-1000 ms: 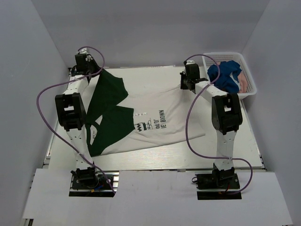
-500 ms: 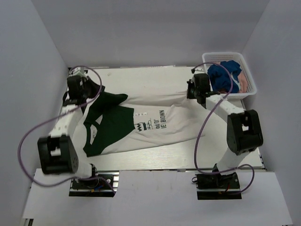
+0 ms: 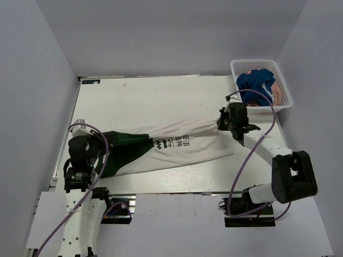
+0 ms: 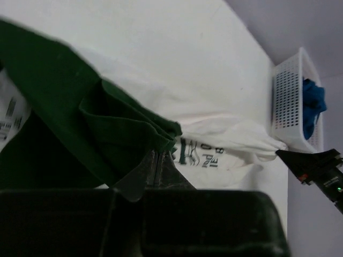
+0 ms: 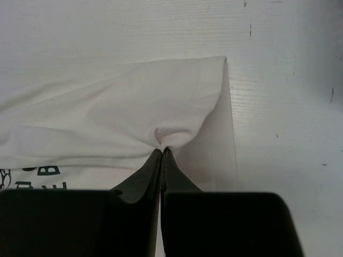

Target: Fold and stack the t-shirts

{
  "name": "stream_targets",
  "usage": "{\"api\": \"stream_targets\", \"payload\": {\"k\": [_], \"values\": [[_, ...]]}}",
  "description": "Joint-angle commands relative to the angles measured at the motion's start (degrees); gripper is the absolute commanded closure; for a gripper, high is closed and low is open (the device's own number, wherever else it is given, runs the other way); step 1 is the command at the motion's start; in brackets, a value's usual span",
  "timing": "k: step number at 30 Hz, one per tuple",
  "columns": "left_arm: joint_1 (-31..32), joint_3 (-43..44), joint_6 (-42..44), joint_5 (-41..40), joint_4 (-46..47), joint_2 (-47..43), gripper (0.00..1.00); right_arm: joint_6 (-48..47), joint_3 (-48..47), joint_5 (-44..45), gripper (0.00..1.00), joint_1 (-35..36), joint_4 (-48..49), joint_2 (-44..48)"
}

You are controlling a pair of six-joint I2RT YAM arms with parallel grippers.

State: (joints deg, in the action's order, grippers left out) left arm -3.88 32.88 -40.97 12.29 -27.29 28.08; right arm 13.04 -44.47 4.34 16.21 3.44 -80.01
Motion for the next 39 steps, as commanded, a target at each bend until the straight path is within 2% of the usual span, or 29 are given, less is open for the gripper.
{"api": "stream_targets", "payload": {"k": [1,5,6,7,8,9,10,11,12,15,17,23,26,30,33,38,39], "values": [[0.1,-3.4,-3.8,-2.7,-13.7,-3.2,1.00,2.9,2.5,0.1,1.00,0.1,1.7,4.2],[-0.5,-5.6,-7.8,1.6,-16.3,-3.7,1.00,6.4,8.4,-0.7,1.00,0.1,2.1,7.5],[-0.5,-4.9,-8.5,1.6,-17.3,-2.9,1.00,7.1,8.9,0.0,0.96,-0.2,1.8,9.1],[-0.5,-3.9,-8.5,0.5,-20.8,-2.1,0.93,8.1,9.9,0.5,0.93,0.1,0.2,9.6],[-0.5,-1.3,-8.5,-0.5,-23.1,0.0,0.91,8.6,10.7,1.5,0.92,0.0,-0.6,10.6],[-0.5,0.2,-8.5,-1.6,-25.2,1.0,0.86,9.2,11.3,2.7,0.87,0.0,-1.7,11.2],[-0.5,1.6,-8.5,-4.6,-29.3,1.9,0.75,9.9,11.6,3.3,0.75,0.0,-5.3,11.7],[-0.5,4.4,-8.5,-5.7,-30.9,2.9,0.33,10.2,11.8,3.5,0.23,-0.2,-6.2,12.0],[-0.5,5.7,-8.5,-7.5,-31.9,4.3,0.01,10.1,11.9,4.0,0.10,-0.1,-7.6,12.2],[-0.5,9.5,-7.0,-7.5,-33.6,7.4,0.00,8.7,9.6,3.8,0.10,0.1,-10.5,14.3],[-0.5,9.5,-6.0,-6.9,-30.7,8.7,0.00,7.4,8.4,1.8,0.10,0.1,-10.4,16.8],[-0.5,6.0,-4.2,-2.9,-19.0,16.3,0.00,5.3,7.6,-11.4,0.10,0.9,-4.2,18.9],[0.0,7.2,-2.3,-3.6,-18.9,24.8,0.00,2.8,6.9,-15.6,0.10,2.0,-0.5,17.0],[0.0,7.8,-1.1,0.9,-9.8,33.9,0.00,2.5,4.0,-17.6,0.10,3.4,2.1,8.8],[0.0,7.3,-1.8,0.9,-5.5,40.6,0.00,2.6,0.5,-17.4,0.10,4.1,2.4,1.3],[0.0,9.1,-1.8,-0.2,-1.1,53.3,0.00,3.7,-3.3,-12.8,0.10,3.9,-1.5,-7.1],[0.0,9.9,-2.4,-0.9,-1.1,55.7,0.00,4.1,-3.7,-7.7,0.10,3.5,-1.9,-9.0]]}}
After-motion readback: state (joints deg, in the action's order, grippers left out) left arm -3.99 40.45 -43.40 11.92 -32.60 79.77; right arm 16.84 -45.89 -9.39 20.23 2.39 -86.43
